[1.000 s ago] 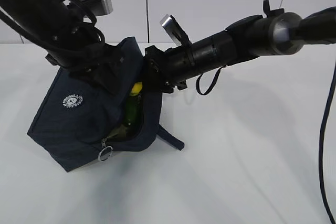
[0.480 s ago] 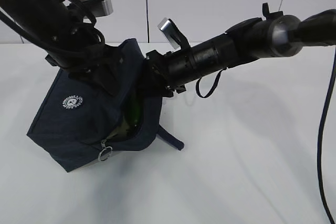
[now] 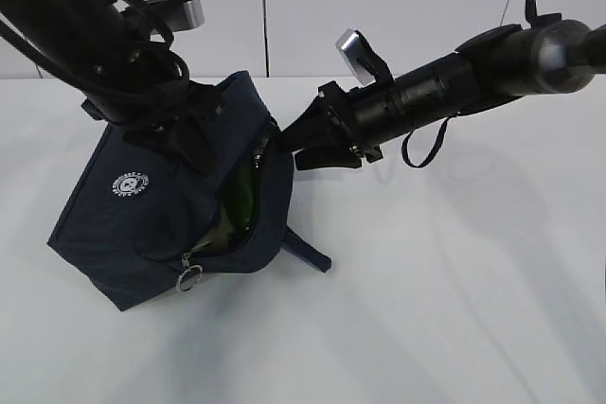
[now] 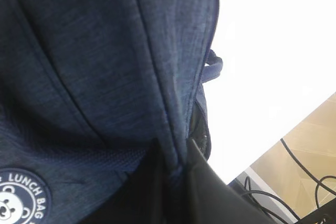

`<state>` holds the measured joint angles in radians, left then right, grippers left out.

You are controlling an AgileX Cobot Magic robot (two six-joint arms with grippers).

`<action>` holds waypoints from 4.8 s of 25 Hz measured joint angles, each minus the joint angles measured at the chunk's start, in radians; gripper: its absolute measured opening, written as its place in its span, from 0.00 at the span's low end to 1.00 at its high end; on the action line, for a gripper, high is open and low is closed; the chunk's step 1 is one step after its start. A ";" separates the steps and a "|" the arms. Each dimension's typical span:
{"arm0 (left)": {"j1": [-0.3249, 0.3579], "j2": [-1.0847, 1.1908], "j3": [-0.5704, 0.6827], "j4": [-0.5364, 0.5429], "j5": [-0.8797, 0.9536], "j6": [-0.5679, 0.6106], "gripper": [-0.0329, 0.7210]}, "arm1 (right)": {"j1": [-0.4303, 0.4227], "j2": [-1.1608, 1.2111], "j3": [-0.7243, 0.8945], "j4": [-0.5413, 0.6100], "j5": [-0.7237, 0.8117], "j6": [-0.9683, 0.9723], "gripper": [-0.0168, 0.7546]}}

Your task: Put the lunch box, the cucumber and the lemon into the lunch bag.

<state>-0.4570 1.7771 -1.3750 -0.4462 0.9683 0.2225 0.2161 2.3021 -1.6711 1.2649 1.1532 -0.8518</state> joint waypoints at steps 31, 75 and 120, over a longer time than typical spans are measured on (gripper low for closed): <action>0.000 0.000 0.000 0.000 0.002 0.000 0.07 | 0.047 0.066 0.000 -0.080 -0.079 0.068 0.58; -0.026 0.053 -0.008 -0.459 -0.175 0.138 0.07 | -0.052 -0.114 -0.276 -0.400 0.069 0.352 0.05; 0.036 -0.257 -0.010 -0.046 -0.158 0.114 0.59 | -0.050 -0.255 -0.889 -0.360 0.099 0.471 0.44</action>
<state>-0.4214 1.5197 -1.3848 -0.4919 0.8102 0.3365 0.1664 2.0473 -2.5602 0.9044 1.2521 -0.3804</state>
